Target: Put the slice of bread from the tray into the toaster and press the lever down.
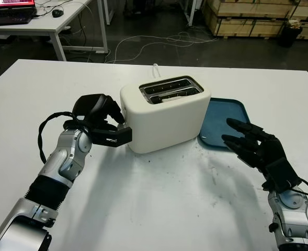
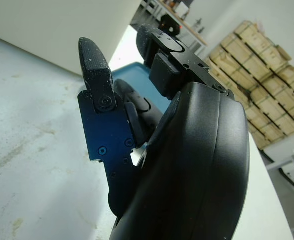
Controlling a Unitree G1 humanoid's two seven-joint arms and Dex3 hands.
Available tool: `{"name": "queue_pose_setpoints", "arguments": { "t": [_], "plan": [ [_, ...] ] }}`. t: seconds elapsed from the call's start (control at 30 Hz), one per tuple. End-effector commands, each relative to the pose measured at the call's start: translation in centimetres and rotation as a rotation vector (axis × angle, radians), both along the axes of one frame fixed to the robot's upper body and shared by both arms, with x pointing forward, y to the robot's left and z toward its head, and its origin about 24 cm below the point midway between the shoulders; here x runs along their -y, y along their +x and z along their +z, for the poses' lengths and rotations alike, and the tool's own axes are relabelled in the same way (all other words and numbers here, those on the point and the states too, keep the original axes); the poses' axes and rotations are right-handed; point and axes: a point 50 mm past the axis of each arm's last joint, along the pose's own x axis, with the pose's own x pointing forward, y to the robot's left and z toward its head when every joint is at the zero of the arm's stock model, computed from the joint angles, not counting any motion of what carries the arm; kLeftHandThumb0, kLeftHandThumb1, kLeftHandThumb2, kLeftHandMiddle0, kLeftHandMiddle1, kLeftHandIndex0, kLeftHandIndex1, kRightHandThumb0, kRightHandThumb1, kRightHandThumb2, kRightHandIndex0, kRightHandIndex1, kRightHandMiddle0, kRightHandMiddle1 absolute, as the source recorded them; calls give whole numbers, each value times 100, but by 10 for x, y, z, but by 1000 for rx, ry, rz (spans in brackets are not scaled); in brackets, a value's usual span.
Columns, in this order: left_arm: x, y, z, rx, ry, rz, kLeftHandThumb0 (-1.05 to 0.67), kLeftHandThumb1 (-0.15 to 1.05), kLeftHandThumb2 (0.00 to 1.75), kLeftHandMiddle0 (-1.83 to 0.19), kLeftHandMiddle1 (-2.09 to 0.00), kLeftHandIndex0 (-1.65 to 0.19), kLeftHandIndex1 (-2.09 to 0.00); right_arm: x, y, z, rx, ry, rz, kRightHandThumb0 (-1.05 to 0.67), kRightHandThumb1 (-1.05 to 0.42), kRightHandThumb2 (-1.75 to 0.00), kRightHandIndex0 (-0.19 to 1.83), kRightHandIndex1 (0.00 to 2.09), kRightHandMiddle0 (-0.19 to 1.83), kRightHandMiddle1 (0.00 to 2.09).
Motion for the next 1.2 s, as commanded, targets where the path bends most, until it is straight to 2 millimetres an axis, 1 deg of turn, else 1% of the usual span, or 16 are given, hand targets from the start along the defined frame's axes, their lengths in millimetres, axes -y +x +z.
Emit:
{"name": "queue_pose_setpoints", "arguments": {
  "t": [0.0, 0.07, 0.1, 0.2, 0.3, 0.33, 0.4, 0.5, 0.57, 0.6, 0.67, 0.73, 0.87, 0.97, 1.07, 1.17],
  "plan": [
    [67, -61, -97, -444, -101, -233, -27, 75, 1, -73, -145, -129, -1, -1, 3, 8, 16, -7, -3, -42, -89, 0, 91, 1, 71, 0],
    [67, -69, -110, -492, -107, -214, -25, 75, 0, -74, -142, -128, -1, -1, 4, 8, 18, -18, 1, -43, -89, 0, 92, 1, 71, 0],
    [66, -72, -114, -502, -110, -209, -25, 75, 0, -77, -137, -128, -1, -1, 5, 8, 19, -24, 2, -43, -89, 0, 91, 0, 72, 0],
    [58, -75, -113, -467, -152, -166, -25, 74, 0, -82, -133, -129, -1, -2, 8, 9, 19, -17, 5, -40, -89, 0, 91, 0, 72, 0],
    [44, -72, -97, -367, -196, -102, -37, 80, 1, -74, -139, -122, 0, -2, 12, 12, 27, -27, 9, -40, -88, 0, 92, 0, 72, 0],
    [40, -72, -91, -326, -226, -90, -39, 79, 1, -77, -128, -116, 0, -2, 14, 13, 33, -31, 12, -42, -89, 0, 92, 0, 71, 0],
    [30, -72, -77, -233, -276, -62, -41, 79, 1, -79, -119, -110, 0, -1, 18, 17, 45, -21, 18, -44, -88, 0, 91, 0, 71, 0],
    [14, -70, -56, -130, -302, -40, -44, 81, 1, -75, -124, -104, 0, 1, 26, 24, 56, 4, 26, -46, -87, 0, 89, 0, 71, 0],
    [4, -69, -42, -48, -330, -29, -45, 83, 1, -71, -119, -101, 0, 4, 30, 30, 66, -5, 27, -42, -88, 0, 88, 0, 71, 0],
    [-1, -67, -34, -3, -336, -24, -47, 81, 0, -72, -115, -102, -1, 5, 33, 33, 75, -7, 27, -42, -87, 0, 88, 0, 71, 0],
    [-12, -64, -21, 63, -322, -13, -51, 82, 0, -72, -113, -102, -1, 8, 38, 40, 93, -23, 30, -45, -87, 0, 89, 1, 73, 1],
    [-19, -61, -10, 95, -305, -3, -55, 83, 1, -71, -113, -103, -2, 10, 43, 48, 117, -68, 39, -45, -87, 0, 90, 1, 74, 1],
    [-29, -55, 5, 116, -291, 25, -54, 82, 0, -70, -112, -103, -2, 14, 51, 61, 148, -156, 52, -53, -87, 0, 88, 0, 76, 1],
    [-36, -51, 16, 123, -225, 40, -58, 84, 1, -71, -109, -103, -1, 18, 57, 71, 172, -222, 67, -58, -88, -1, 88, 0, 75, 0],
    [-44, -46, 28, 128, -167, 35, -63, 86, 1, -70, -108, -102, -1, 23, 63, 78, 152, -276, 75, -63, -89, 0, 88, 0, 75, 0],
    [-52, -43, 41, 143, -118, 46, -66, 87, 1, -69, -108, -102, -1, 27, 68, 85, 148, -342, 84, -62, -87, 0, 88, 0, 75, 0]
  ]
}}
